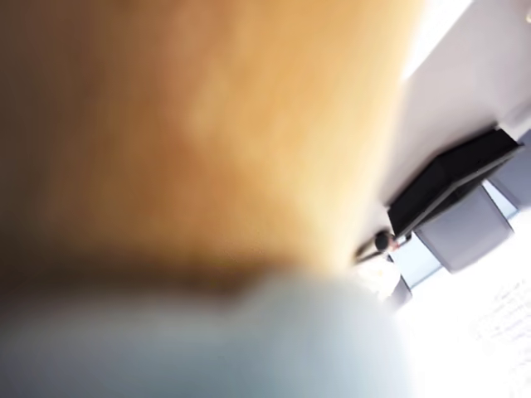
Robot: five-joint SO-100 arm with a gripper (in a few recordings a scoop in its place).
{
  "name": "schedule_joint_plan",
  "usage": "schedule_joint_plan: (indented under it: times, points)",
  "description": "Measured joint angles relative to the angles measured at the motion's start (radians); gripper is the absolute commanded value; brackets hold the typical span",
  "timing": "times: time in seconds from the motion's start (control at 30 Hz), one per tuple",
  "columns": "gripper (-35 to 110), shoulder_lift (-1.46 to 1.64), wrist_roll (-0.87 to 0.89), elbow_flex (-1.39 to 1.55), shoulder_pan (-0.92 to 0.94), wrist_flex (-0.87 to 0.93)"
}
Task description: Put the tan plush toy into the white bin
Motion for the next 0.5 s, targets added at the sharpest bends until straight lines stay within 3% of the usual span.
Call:
schedule_joint_plan:
  times: [0.5]
  points:
    - [0,0.176,0.011,-0.258,-0.008,0.011]
